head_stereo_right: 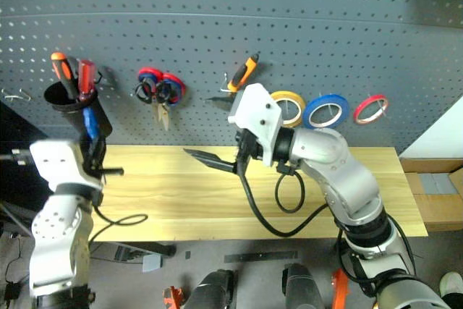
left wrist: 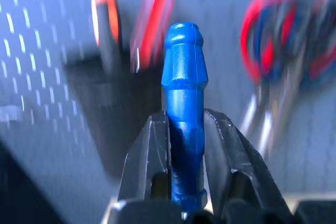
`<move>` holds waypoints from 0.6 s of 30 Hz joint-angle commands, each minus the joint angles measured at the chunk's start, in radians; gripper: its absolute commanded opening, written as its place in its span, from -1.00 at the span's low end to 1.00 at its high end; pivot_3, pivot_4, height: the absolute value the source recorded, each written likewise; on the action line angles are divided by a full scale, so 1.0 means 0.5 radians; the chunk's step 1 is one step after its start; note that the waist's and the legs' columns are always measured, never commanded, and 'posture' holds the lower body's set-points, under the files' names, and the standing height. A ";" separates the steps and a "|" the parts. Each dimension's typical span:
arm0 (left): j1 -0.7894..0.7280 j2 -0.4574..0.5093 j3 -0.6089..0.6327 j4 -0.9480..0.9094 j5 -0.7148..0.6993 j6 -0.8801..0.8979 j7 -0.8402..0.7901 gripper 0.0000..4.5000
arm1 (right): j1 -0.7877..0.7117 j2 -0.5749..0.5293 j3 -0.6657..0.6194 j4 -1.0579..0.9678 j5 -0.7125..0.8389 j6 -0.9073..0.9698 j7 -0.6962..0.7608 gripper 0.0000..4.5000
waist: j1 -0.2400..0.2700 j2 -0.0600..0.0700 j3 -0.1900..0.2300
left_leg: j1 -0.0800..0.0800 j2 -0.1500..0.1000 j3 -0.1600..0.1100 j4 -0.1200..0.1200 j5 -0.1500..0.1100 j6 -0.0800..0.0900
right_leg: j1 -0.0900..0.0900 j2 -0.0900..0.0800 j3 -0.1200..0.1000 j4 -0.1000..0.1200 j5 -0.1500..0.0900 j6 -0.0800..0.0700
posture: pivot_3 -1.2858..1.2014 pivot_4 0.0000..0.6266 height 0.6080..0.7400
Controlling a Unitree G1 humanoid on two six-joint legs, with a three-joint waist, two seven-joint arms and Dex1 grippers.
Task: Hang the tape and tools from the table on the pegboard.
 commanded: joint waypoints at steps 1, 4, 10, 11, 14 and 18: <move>-0.189 0.083 0.051 -0.106 -0.080 -0.006 -0.018 -0.76 | -0.035 -0.008 -0.034 -0.020 0.016 -0.068 0.027 1.00 | -0.003 -0.001 -0.004 | 0.000 0.000 0.000 0.000 0.000 -0.001 | 0.000 0.000 0.000 -0.001 0.000 0.000 | 0.04 -0.54 1.00; -0.509 0.154 0.160 0.046 -0.187 0.071 0.066 -0.76 | -0.022 0.009 -0.050 0.024 -0.037 -0.134 -0.024 1.00 | -0.006 -0.002 -0.005 | 0.000 0.000 0.002 -0.001 0.001 -0.002 | -0.001 0.000 0.002 -0.001 0.000 0.000 | 0.04 -0.54 1.00; -0.817 0.329 0.226 0.441 -0.194 -0.046 0.009 -0.76 | 0.006 0.040 -0.028 0.039 -0.091 -0.193 -0.090 1.00 | -0.032 -0.002 -0.008 | 0.001 0.001 0.003 -0.002 0.001 -0.003 | -0.003 0.002 0.003 -0.001 0.000 0.000 | 0.02 -0.53 1.00; -0.843 0.350 0.231 0.489 -0.194 -0.069 0.004 -0.76 | 0.008 0.040 -0.024 0.037 -0.097 -0.197 -0.093 1.00 | -0.033 -0.002 -0.008 | 0.000 0.001 0.003 -0.001 0.002 -0.003 | -0.003 0.001 0.002 -0.001 0.000 0.000 | 0.02 -0.52 1.00; -0.925 0.445 0.254 0.745 -0.180 -0.206 -0.046 -0.76 | 0.023 0.038 -0.016 0.025 -0.111 -0.193 -0.105 1.00 | -0.033 -0.003 -0.008 | -0.001 0.001 0.002 -0.001 0.002 -0.003 | -0.003 0.001 0.002 0.000 0.000 0.000 | 0.01 -0.52 1.00; -0.948 0.502 0.238 1.023 -0.138 -0.417 -0.070 -0.76 | 0.036 0.046 -0.004 0.013 -0.123 -0.191 -0.109 1.00 | -0.046 -0.003 -0.008 | 0.000 0.001 0.002 -0.001 0.002 -0.003 | -0.003 0.001 0.002 0.000 0.000 0.000 | 0.01 -0.52 1.00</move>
